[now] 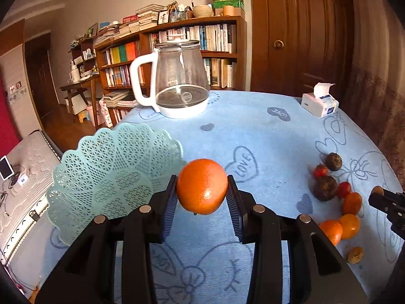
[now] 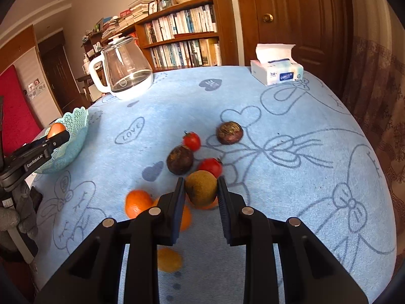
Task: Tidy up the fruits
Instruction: 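Carry the orange toward the green basket with the left tool while the right tool grasps a small brown kiwi, then lower the orange into the basket and open the left tool while the right tool carries the kiwi, then lower the brown kiwi into the basket and open the right tool, then withdraw both tools from the basket back toward the fruit on the table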
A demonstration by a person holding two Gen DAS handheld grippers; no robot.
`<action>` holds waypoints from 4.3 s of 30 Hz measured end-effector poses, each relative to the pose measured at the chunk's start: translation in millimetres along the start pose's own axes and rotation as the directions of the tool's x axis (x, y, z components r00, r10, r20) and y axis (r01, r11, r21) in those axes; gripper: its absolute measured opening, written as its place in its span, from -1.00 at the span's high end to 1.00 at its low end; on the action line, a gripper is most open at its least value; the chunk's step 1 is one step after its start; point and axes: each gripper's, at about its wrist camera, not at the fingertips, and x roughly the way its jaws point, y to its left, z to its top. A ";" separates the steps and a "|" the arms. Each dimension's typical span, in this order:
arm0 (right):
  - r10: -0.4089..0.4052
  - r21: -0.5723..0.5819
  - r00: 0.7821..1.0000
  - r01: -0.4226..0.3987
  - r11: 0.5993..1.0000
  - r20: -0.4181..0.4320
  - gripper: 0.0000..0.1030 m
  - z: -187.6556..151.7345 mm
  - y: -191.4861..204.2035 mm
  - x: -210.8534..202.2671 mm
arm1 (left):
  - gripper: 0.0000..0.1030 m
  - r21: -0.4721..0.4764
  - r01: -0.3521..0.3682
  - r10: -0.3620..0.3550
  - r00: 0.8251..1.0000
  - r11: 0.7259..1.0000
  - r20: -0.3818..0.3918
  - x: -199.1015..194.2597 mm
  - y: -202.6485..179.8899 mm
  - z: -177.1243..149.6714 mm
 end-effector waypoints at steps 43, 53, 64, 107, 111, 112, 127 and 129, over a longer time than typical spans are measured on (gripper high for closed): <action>0.240 -0.285 0.970 -0.242 0.927 -0.040 0.51 58.9 212.0 60.0 | -0.68 -0.192 -0.228 0.235 0.972 0.955 0.017 11.9 126.3 13.0; 0.264 -0.298 0.963 -0.270 0.916 -0.059 0.51 66.3 241.1 76.7 | -0.70 -0.226 -0.231 0.243 0.970 0.946 0.028 4.5 138.5 14.3; 0.265 -0.273 0.963 -0.268 0.924 -0.048 0.01 67.5 252.5 90.8 | -0.83 -0.258 -0.232 0.250 0.968 0.938 0.036 -0.7 148.9 16.5; 0.166 0.011 0.986 -0.166 0.986 0.003 -0.55 29.8 141.8 57.1 | -0.94 -0.195 -0.151 0.171 0.981 0.969 0.094 -22.1 112.5 19.1; 0.155 0.032 0.988 -0.155 0.987 0.006 -0.55 25.1 130.1 52.0 | -0.94 -0.176 -0.139 0.158 0.983 0.975 0.098 -25.0 104.5 18.0; 0.152 0.038 0.988 -0.152 0.988 0.008 -0.55 24.0 126.8 50.8 | -0.94 -0.170 -0.137 0.155 0.983 0.976 0.099 -25.3 102.3 17.8; 0.078 0.067 0.997 -0.078 0.995 0.014 -0.55 3.5 88.0 36.1 | -0.94 -0.087 -0.098 0.107 0.990 0.991 0.096 -24.4 69.5 12.1; 0.068 0.073 0.998 -0.069 0.995 0.014 -0.55 0.9 81.1 33.9 | -0.94 -0.073 -0.094 0.100 0.991 0.993 0.092 -23.3 63.8 10.6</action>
